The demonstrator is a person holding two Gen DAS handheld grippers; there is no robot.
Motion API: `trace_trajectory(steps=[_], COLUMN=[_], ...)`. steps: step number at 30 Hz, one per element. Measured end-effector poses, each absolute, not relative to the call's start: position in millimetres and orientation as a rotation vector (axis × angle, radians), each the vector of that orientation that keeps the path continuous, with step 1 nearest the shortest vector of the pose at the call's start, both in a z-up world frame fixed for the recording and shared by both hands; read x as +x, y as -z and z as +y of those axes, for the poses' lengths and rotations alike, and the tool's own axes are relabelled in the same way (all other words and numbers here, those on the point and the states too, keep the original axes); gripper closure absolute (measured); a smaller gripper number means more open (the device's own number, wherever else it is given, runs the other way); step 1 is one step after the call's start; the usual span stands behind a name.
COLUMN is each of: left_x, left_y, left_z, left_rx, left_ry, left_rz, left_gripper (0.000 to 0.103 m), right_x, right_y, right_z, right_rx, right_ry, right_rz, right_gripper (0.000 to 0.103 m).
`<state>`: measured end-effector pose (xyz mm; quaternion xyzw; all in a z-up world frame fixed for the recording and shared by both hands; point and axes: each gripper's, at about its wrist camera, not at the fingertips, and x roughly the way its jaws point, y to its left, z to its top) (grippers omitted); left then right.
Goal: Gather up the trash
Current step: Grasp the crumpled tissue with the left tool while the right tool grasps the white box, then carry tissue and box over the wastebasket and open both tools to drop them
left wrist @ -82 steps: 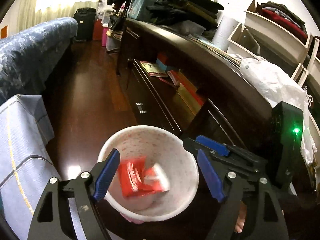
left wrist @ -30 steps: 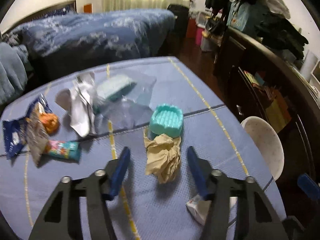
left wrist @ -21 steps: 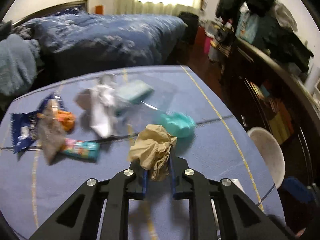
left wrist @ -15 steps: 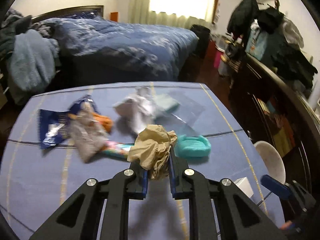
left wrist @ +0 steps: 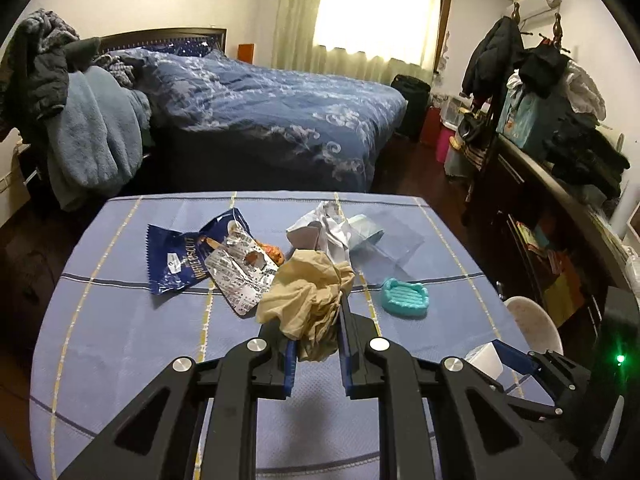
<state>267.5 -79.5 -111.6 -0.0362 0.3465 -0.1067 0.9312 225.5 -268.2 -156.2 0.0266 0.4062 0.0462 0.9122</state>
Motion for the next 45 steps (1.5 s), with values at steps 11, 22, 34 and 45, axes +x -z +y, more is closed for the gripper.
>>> trace_trajectory(steps=[11, 22, 34, 45], left_x=[224, 205, 205, 235], left_y=[76, 52, 53, 83], left_z=[-93, -173, -261, -339], left_rx=[-0.043, 0.058, 0.145, 0.17], left_ry=[0.255, 0.408, 0.561, 0.691], left_rz=[0.621, 0.553, 0.543, 0.653], left_gripper=[0.085, 0.085, 0.085, 0.085], right_x=[176, 135, 111, 106], right_y=[116, 89, 84, 109], right_z=[-280, -347, -429, -508], right_rx=[0.104, 0.147, 0.218, 0.303], right_ry=[-0.093, 0.043, 0.21, 0.378], right_rz=[0.727, 0.633, 0.587, 0.596], right_gripper=[0.049, 0.049, 0.049, 0.049])
